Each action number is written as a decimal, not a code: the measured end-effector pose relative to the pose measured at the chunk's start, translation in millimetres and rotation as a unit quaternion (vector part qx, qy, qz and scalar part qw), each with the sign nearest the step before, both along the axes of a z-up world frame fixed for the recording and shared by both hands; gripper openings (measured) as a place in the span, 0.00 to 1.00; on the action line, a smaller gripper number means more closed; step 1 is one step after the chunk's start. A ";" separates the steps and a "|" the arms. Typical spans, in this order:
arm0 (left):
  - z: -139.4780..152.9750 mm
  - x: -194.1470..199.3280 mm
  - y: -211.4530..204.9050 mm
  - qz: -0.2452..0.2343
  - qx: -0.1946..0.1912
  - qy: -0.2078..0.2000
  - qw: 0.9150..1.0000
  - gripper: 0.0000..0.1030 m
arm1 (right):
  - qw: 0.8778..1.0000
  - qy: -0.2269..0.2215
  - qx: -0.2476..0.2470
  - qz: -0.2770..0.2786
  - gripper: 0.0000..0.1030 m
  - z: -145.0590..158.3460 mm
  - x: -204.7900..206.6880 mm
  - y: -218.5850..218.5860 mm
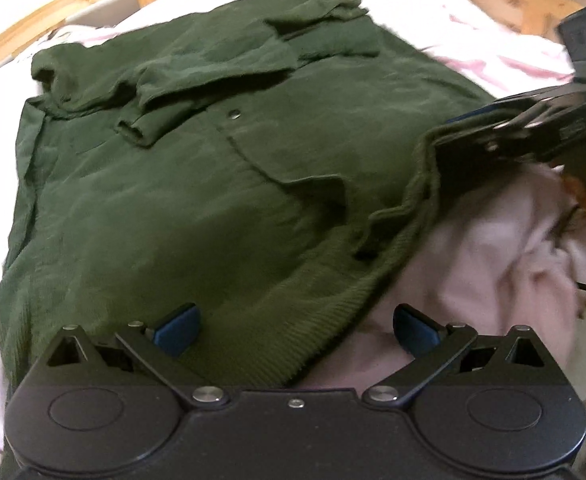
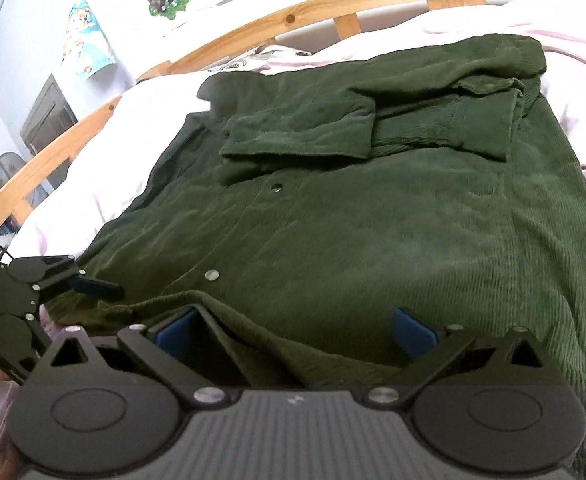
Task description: Fold large clothes
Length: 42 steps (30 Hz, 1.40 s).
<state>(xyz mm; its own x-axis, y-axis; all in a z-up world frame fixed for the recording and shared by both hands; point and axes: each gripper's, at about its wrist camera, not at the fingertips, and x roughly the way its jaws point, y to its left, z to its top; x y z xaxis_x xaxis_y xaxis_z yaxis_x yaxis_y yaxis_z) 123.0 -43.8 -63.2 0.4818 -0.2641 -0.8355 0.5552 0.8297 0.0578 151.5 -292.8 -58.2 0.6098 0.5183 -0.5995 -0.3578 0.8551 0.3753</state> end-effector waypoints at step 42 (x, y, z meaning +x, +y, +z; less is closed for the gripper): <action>5.8 -8.6 82.2 0.088 0.115 -0.106 0.984 0.35 | 0.906 -0.115 -0.406 -0.013 0.19 6.6 -99.4 23.8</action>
